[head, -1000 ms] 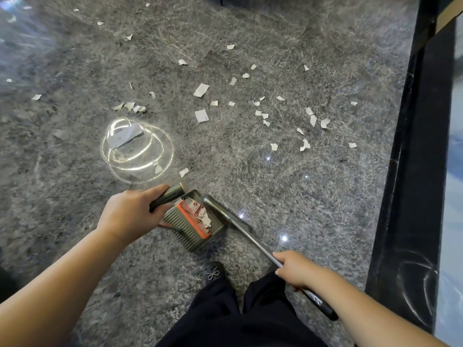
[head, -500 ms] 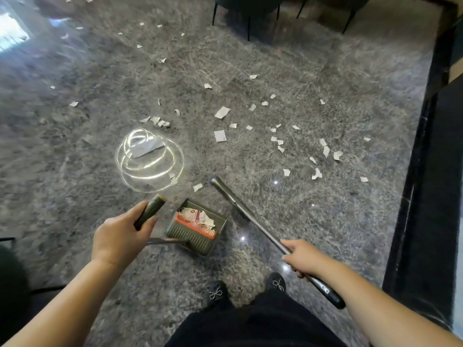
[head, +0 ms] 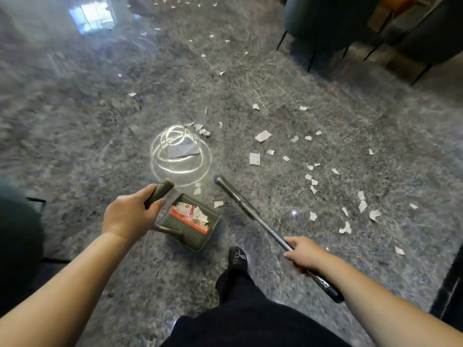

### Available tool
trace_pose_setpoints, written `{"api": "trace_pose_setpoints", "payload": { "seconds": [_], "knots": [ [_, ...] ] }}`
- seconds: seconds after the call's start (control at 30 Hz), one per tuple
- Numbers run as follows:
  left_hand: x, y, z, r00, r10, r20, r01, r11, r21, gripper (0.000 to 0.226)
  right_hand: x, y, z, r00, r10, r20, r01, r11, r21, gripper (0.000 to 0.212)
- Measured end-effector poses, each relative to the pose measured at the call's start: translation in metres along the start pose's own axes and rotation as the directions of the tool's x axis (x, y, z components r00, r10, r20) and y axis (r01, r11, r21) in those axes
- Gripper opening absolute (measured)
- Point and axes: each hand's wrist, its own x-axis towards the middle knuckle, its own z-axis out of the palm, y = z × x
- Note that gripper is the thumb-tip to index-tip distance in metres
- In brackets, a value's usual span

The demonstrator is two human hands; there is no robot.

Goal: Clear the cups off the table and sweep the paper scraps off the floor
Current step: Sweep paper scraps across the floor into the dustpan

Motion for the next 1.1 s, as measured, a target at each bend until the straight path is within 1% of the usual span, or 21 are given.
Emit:
{"api": "trace_pose_setpoints", "payload": {
  "seconds": [0.1, 0.2, 0.23, 0.33, 0.47, 0.6, 0.7, 0.77, 0.83, 0.93, 1.0, 1.1],
  "knots": [
    [0.027, 0.008, 0.003, 0.999, -0.027, 0.021, 0.027, 0.999, 0.02, 0.027, 0.027, -0.021, -0.03, 0.999, -0.033, 0.028, 0.034, 0.998, -0.047, 0.032],
    [0.05, 0.015, 0.01, 0.995, -0.054, 0.078, 0.052, 0.998, 0.032, 0.026, 0.053, -0.044, -0.055, 0.998, -0.045, 0.049, 0.05, 0.992, -0.114, 0.02],
    [0.055, 0.016, 0.012, 0.994, -0.058, 0.092, 0.056, 0.998, 0.023, 0.026, 0.061, -0.052, -0.061, 0.997, -0.048, 0.056, 0.055, 0.992, -0.117, 0.021],
    [0.073, 0.018, 0.014, 0.993, -0.088, 0.077, 0.087, 0.996, 0.015, 0.029, 0.095, -0.074, -0.076, 0.995, -0.06, 0.08, 0.071, 0.988, -0.139, 0.023],
    [0.086, 0.018, 0.018, 0.994, -0.097, 0.057, 0.094, 0.994, 0.063, 0.034, 0.136, -0.104, -0.086, 0.992, -0.081, 0.098, 0.1, 0.975, -0.198, 0.028],
    [0.095, 0.012, 0.016, 0.993, -0.108, 0.053, 0.104, 0.992, 0.068, 0.04, 0.172, -0.136, -0.085, 0.986, -0.094, 0.141, 0.133, 0.944, -0.301, 0.023],
    [0.096, 0.007, 0.015, 0.995, -0.089, 0.034, 0.087, 0.994, 0.06, 0.042, 0.195, -0.15, -0.078, 0.98, -0.083, 0.182, 0.149, 0.908, -0.39, 0.017],
    [0.094, 0.004, 0.017, 0.998, -0.056, 0.002, 0.056, 0.997, 0.054, 0.054, 0.203, -0.155, -0.071, 0.971, -0.068, 0.228, 0.164, 0.885, -0.435, 0.017],
    [0.094, 0.003, 0.022, 0.999, -0.034, -0.022, 0.035, 0.996, 0.08, 0.065, 0.209, -0.155, -0.063, 0.96, -0.065, 0.273, 0.182, 0.885, -0.429, 0.012],
    [0.096, 0.007, 0.025, 0.999, 0.002, -0.05, 0.004, 0.993, 0.116, 0.061, 0.206, -0.151, -0.047, 0.937, -0.063, 0.345, 0.201, 0.902, -0.381, 0.022],
    [0.097, 0.01, 0.026, 0.996, 0.032, -0.082, -0.021, 0.992, 0.125, 0.059, 0.197, -0.149, -0.039, 0.925, -0.061, 0.375, 0.2, 0.917, -0.345, 0.022],
    [0.097, 0.008, 0.025, 0.994, 0.037, -0.103, -0.025, 0.993, 0.119, 0.058, 0.181, -0.147, -0.035, 0.909, -0.051, 0.414, 0.17, 0.952, -0.255, 0.021]
  ]
}}
